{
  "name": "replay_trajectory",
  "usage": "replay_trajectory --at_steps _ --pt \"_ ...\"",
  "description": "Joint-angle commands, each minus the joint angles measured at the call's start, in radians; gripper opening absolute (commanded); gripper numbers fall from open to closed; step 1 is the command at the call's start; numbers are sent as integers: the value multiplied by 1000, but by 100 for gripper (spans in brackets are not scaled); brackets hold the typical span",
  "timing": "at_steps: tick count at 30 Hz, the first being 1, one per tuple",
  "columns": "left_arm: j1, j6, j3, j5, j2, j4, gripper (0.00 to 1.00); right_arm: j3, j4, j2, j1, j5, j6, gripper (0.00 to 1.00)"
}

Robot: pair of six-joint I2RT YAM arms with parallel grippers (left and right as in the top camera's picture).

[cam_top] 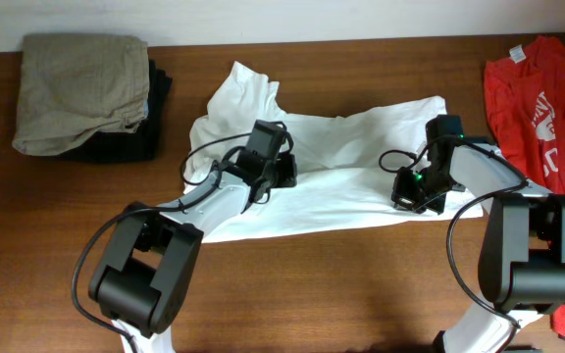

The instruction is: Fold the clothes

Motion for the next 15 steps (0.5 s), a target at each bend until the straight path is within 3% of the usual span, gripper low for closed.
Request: replay_trajectory --at_steps 1,6,15 --pt "-1 47 33 -59 17 -12 49 -9 2 4 8 -2 4 4" --pt "1 74 112 -155 1 -138 54 -9 3 4 8 2 4 4" --pt "5 74 308 -268 -128 -639 59 -9 12 4 8 25 4 4"
